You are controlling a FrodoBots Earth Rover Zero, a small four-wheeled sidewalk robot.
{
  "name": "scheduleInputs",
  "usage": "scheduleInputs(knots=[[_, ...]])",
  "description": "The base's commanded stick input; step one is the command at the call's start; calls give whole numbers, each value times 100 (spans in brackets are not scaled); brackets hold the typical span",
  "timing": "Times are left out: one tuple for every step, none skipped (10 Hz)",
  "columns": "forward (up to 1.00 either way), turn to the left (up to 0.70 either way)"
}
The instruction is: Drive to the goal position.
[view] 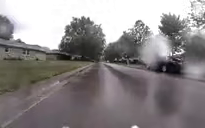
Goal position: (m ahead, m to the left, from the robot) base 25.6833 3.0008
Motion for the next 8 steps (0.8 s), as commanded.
scheduleInputs(knots=[[50,-1],[50,-1],[50,-1],[50,-1],[50,-1],[50,-1],[50,-1],[50,-1]])
